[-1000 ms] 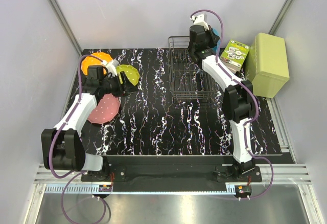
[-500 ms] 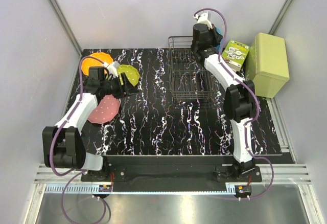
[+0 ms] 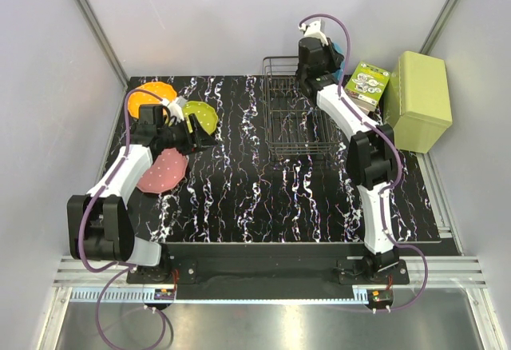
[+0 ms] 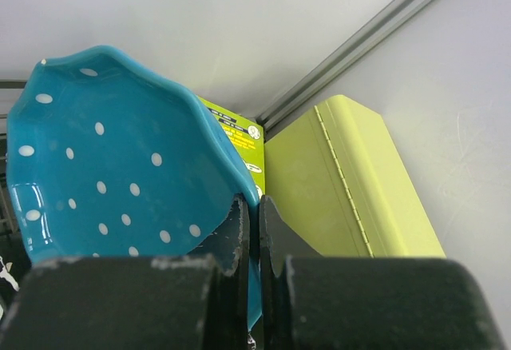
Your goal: Load the plates into the dish rack
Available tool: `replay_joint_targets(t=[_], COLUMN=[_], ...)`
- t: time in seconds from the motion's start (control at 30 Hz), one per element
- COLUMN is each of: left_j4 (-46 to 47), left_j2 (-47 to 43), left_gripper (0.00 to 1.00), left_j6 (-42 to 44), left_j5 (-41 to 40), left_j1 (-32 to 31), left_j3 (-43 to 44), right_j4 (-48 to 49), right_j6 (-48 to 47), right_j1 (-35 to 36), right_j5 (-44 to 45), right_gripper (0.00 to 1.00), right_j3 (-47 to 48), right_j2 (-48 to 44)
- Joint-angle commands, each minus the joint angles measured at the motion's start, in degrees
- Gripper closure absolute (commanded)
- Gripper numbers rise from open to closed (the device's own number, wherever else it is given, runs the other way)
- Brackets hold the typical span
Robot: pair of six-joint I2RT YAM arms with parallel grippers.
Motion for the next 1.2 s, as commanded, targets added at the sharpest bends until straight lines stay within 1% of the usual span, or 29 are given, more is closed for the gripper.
replay_joint_targets(t=[0.0, 0.2, 0.4, 0.53, 0.73, 0.77, 0.8, 0.83, 0.87, 0.9, 0.93, 0.97, 1.03, 1.17], left_j4=[2.89, 3.16, 2.55, 1.84, 0.7, 0.35, -0.26, -0.36, -0.53, -0.62, -0.62, -0.62, -0.27, 0.0], left_j2=[-0.86, -0.6, 0.9, 0.9, -1.64, -2.26, -2.7, -3.66, -4.11, -4.54, -4.72, -4.9, -5.34, -5.95], left_gripper=[0.38, 0.38, 0.38, 0.38, 0.38, 0.38, 0.38, 0.38, 0.38, 0.38, 0.38, 0.38, 0.38, 0.38], left_j6=[-1.81, -2.34, -3.21, -2.43, -2.07, -1.81, -1.46, -0.85, -0.58, -0.32, -0.31, -0.4, -0.75, -0.49], left_j5=[3.01, 3.89, 3.98, 3.02, 2.22, 2.22, 2.22, 2.14, 2.22, 2.14, 2.14, 1.88, 1.78, 1.7], left_j1=[0.48, 0.48, 0.66, 0.84, 0.84, 0.84, 0.84, 0.84, 0.84, 0.84, 0.84, 0.84, 0.84, 0.75], left_j3=[1.54, 1.02, 2.68, 4.26, 3.74, 3.48, 3.39, 3.21, 2.52, 2.25, 1.64, 1.37, 1.1, 1.19], right_j4=[6.34, 6.08, 6.25, 7.57, 8.98, 8.89, 7.59, 5.14, 7.64, 8.18, 8.45, 8.89, 13.18, 13.73], right_j6=[-0.55, -0.9, -1.43, -4.24, -7.84, -7.93, -6.98, -7.32, -9.23, -11.34, -14.23, -14.17, -15.22, -15.84], right_j1=[1.05, 0.87, 0.43, 1.05, 3.59, 3.6, 3.51, 3.42, 3.25, 3.25, 3.33, 3.33, 3.86, 3.95], right_j5=[0.31, 0.4, -0.47, -1.62, -1.36, 1.52, 3.89, 7.75, 17.01, 19.8, 22.78, 23.07, 21.51, 21.76], right_gripper=[1.0, 1.0, 1.0, 1.0, 1.0, 1.0, 1.0, 1.0, 1.0, 1.0, 1.0, 1.0, 1.0, 1.0], right_j3=[3.19, 2.14, -0.41, -1.73, -3.49, -2.36, -0.26, 5.33, 8.08, 14.55, 16.88, 17.95, 17.08, 18.31], right_j2=[-0.89, -0.8, -5.37, -7.04, -7.84, -6.96, -4.0, -1.97, 0.4, 5.39, 7.0, 7.8, 7.02, 7.9])
